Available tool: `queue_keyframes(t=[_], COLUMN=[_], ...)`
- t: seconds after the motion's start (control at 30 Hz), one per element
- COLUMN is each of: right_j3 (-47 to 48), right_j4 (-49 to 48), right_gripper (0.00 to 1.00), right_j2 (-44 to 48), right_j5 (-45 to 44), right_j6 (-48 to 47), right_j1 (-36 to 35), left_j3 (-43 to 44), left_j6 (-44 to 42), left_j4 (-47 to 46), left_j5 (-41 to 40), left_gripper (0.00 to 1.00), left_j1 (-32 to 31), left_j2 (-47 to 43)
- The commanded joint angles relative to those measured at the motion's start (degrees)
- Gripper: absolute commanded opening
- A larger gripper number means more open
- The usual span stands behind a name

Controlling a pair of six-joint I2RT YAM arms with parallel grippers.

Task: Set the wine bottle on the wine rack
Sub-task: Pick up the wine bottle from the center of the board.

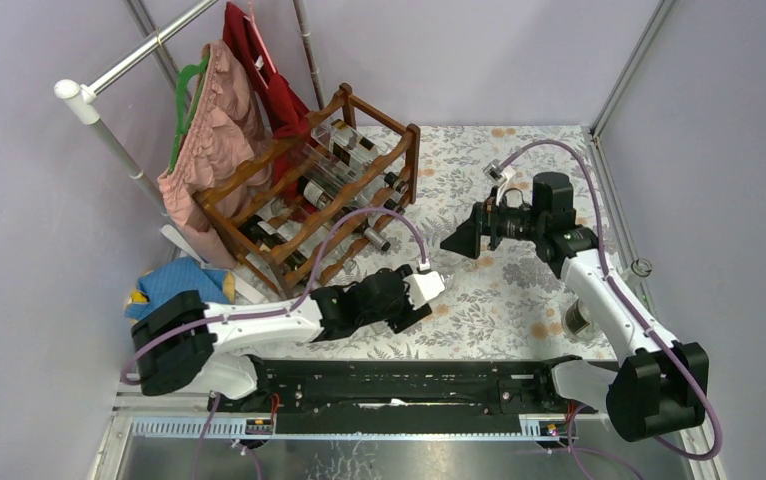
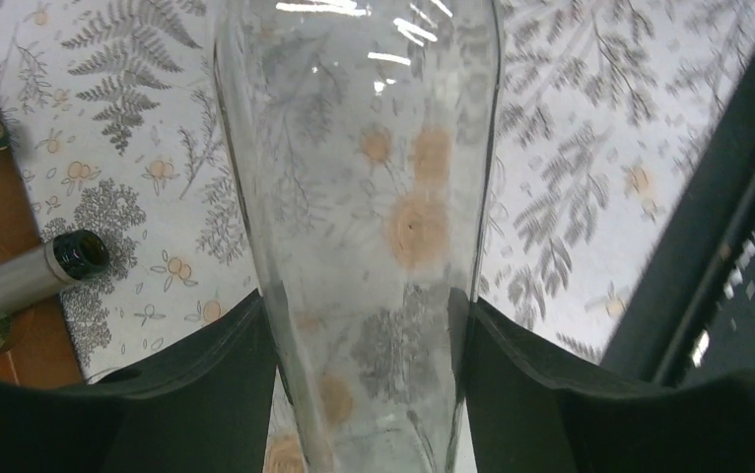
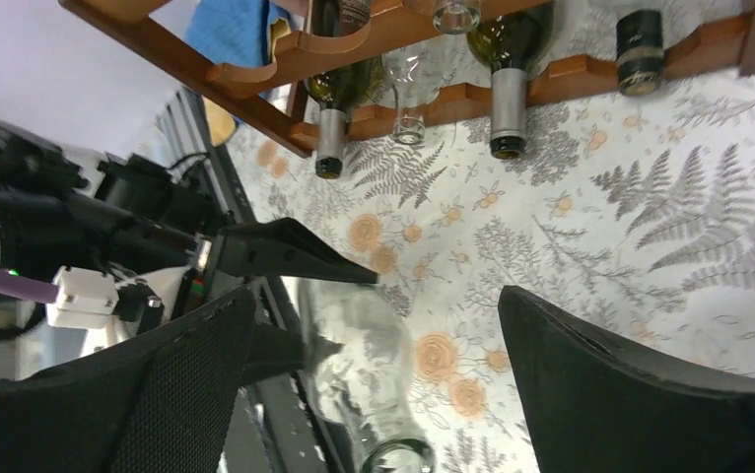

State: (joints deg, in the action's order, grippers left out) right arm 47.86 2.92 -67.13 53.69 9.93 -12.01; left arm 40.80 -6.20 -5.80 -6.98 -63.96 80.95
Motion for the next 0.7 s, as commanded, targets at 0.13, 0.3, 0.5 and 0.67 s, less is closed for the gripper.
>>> queue_keyframes(t=[0.13, 0.3, 0.5, 0.67], right_j3=[12.19, 16.98, 24.07, 23.41], right_j4=[33.06, 49.31, 68.63, 66.19], right_gripper=[0.99, 0.94, 0.86, 0.84], right_j2=[-3.08, -9.88, -19.63, -22.4], right_j5=[6.83, 15.91, 16.42, 11.06], right_j6=[-38.9, -52.4, -64.97, -60.57], right_j1=[-0.12, -0.31, -3.46, -7.8], left_j3=[7.59, 10.01, 12.35, 11.94], left_j6=[-12.76, -17.46, -21.82, -22.47], left_j4=[20.66, 29.16, 34.94, 34.44], left_j5=[11.8, 13.49, 11.1, 9.43], left_gripper=[0.0, 0.0, 0.0, 0.0], left_j1=[0.48, 0.51, 0.58, 1.18], left_j2=[-8.39, -9.04, -7.14, -6.74])
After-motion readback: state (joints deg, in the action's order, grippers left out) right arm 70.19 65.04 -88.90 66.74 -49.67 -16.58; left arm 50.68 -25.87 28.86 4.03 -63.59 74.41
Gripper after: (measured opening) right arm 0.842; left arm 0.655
